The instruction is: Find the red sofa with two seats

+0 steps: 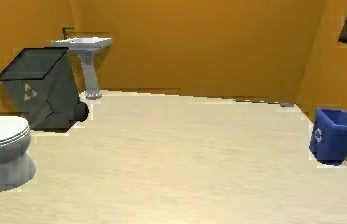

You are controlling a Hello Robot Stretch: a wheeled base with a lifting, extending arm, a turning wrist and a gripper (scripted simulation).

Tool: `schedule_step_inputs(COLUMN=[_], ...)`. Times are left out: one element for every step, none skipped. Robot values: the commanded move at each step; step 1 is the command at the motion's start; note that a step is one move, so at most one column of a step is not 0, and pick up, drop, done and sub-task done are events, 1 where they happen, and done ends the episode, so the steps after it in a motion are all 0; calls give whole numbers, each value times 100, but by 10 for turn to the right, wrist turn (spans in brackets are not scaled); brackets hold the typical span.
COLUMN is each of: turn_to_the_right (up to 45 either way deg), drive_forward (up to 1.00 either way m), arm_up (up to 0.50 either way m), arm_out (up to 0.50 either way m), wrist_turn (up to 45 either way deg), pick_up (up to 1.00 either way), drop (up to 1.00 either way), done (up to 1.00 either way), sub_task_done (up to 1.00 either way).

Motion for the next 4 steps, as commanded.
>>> schedule_step_inputs(turn_to_the_right=[360, 0, 450, 150], drive_forward=[0, 85, 0, 0], arm_up=[0, 0, 0, 0], arm_out=[0, 0, 0, 0], wrist_turn=[0, 0, 0, 0], pick_up=[0, 0, 0, 0], drop=[0, 0, 0, 0], done=[0, 0, 0, 0], sub_task_done=[0, 0, 0, 0])
